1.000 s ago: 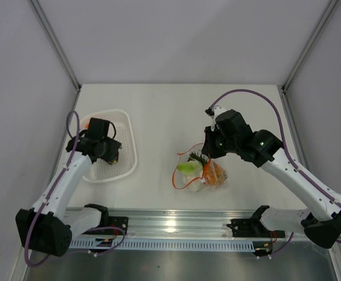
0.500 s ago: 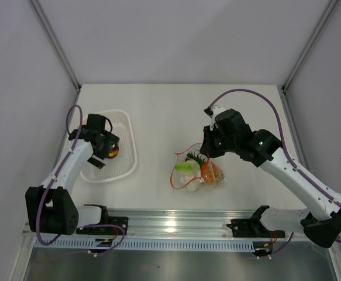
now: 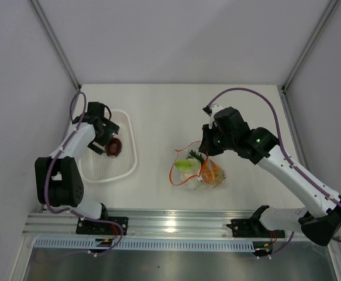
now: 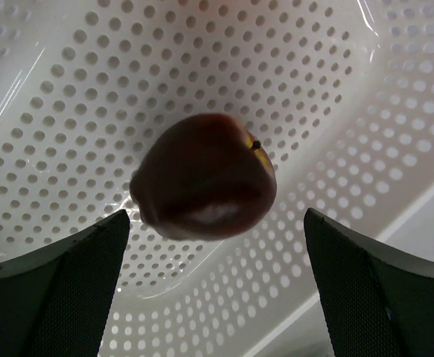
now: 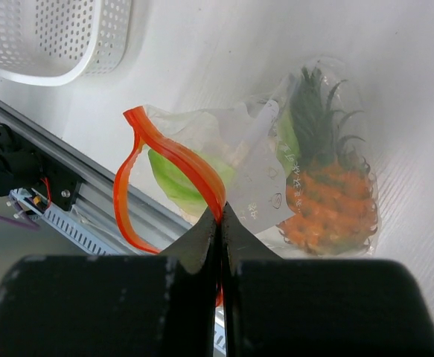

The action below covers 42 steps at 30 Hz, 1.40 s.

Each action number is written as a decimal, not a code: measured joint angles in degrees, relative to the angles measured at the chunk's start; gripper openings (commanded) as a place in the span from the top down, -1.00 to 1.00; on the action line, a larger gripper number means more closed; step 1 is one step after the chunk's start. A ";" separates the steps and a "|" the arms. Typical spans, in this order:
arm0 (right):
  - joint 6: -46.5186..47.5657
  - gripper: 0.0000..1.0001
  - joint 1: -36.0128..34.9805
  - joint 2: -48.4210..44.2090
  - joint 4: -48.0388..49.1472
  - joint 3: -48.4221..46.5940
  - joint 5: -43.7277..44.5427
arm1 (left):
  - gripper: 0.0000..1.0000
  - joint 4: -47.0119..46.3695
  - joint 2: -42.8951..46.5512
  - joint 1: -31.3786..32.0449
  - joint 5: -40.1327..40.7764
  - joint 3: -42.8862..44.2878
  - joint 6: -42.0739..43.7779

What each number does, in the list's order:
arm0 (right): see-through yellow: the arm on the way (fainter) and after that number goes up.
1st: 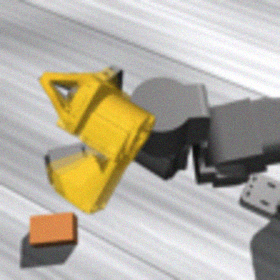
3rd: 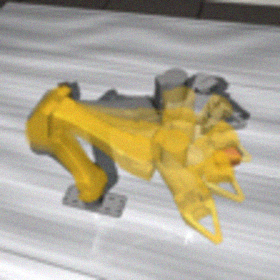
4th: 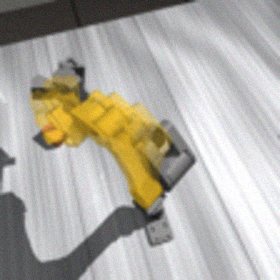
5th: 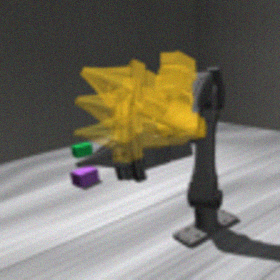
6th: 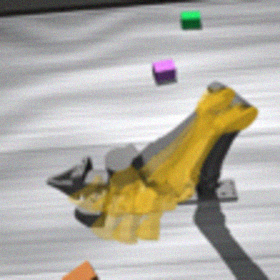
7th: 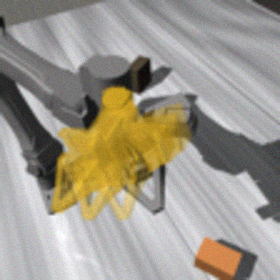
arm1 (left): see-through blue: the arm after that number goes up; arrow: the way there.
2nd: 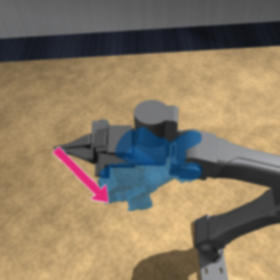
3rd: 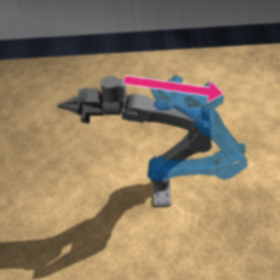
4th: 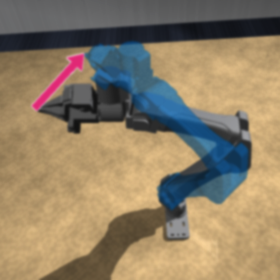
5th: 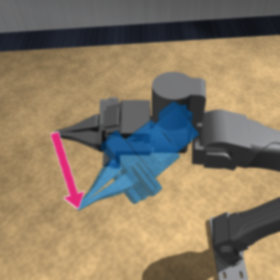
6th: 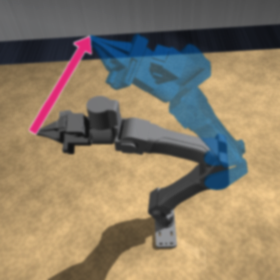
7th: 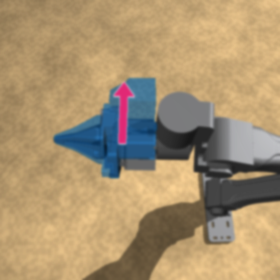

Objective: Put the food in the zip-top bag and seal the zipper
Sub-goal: Pick up the fake fruit from the bin.

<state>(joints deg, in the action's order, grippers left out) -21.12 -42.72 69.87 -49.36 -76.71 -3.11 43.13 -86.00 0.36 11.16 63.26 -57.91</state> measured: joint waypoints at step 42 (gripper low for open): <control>0.15 1.00 0.85 0.90 1.68 0.94 -1.95 | -0.99 -5.01 -9.66 1.95 -5.31 0.39 2.95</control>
<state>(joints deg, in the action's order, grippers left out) -20.97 -41.87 70.76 -47.68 -75.77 -5.06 38.13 -95.66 2.31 5.85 63.66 -54.96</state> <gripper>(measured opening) 0.002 0.993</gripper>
